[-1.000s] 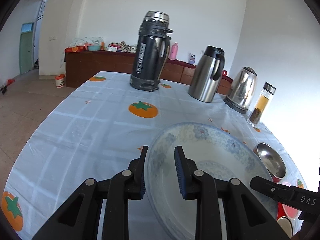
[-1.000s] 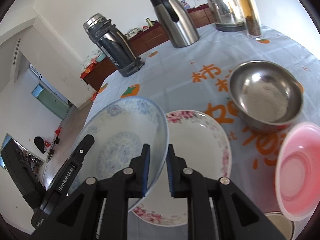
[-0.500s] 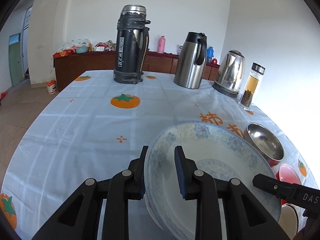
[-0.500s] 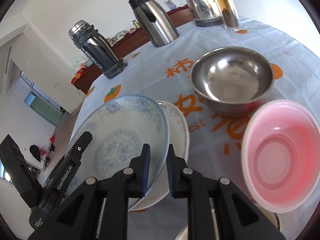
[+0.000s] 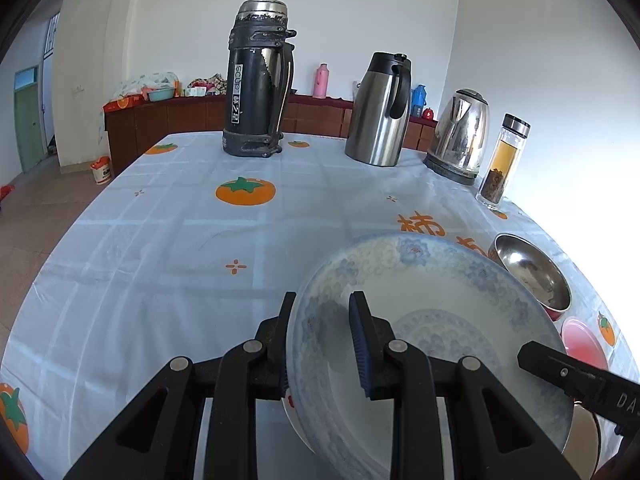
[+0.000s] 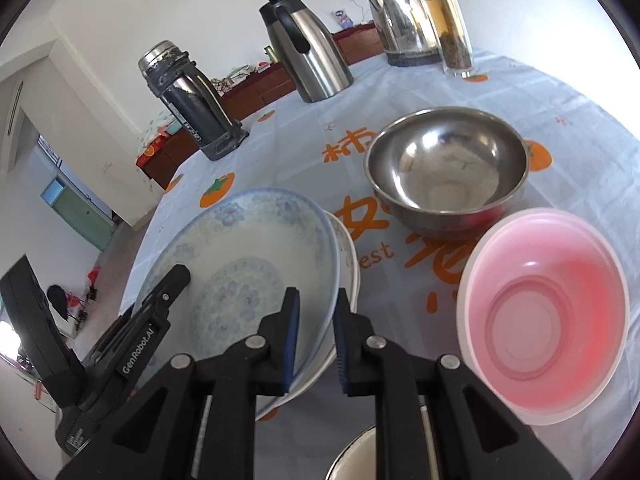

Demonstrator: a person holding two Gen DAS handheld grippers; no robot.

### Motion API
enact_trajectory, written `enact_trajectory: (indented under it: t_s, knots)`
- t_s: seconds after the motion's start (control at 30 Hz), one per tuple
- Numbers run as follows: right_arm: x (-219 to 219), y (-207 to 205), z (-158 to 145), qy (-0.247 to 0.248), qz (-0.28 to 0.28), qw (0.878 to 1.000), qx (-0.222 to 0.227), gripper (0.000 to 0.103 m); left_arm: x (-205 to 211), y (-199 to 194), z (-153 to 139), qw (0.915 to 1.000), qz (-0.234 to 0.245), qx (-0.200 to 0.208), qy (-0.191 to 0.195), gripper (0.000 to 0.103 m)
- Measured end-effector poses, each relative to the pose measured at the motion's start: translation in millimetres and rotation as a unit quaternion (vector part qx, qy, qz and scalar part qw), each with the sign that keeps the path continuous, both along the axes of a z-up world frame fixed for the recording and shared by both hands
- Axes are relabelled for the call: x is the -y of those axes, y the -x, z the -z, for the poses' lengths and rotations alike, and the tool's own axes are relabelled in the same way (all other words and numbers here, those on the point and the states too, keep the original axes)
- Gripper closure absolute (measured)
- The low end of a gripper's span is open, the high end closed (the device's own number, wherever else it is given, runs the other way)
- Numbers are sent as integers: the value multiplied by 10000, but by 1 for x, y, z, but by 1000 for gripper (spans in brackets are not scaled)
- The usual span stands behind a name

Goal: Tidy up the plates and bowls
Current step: 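Lift and carry the blue-and-white plate over the stacked plates, then lower the blue-and-white plate onto the stack and open the right gripper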

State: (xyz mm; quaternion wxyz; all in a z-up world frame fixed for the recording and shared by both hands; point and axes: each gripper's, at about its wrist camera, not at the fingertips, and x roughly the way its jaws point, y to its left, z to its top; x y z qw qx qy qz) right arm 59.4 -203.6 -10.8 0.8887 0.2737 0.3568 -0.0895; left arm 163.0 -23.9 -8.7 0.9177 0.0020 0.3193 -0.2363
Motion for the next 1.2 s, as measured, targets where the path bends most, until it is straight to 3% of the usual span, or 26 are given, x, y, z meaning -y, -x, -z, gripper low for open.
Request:
enact_trajectory:
  t_s: [0.37,0.5,0.87,1.0,1.2]
  knots:
    - [-15,2,-5,434,45,9990,-102,84,0,-5,6,9996,14,-265,62,70]
    - [-16,3,-5,555,98,9982,-193,84,5,-6,12,9993,51,-362,-120,70]
    - [-16,-2,-7,660,60,9971,-373,82,7,-5,16,9990,45,-366,-254,70]
    - [-18,-8,-7,786,8,9954,-552,74,11,-4,16,9988,34,-309,-378,70]
    - [-20,-10,-2,926,37,9939,-590,75,11,-5,19,9985,-17,-321,-447,70]
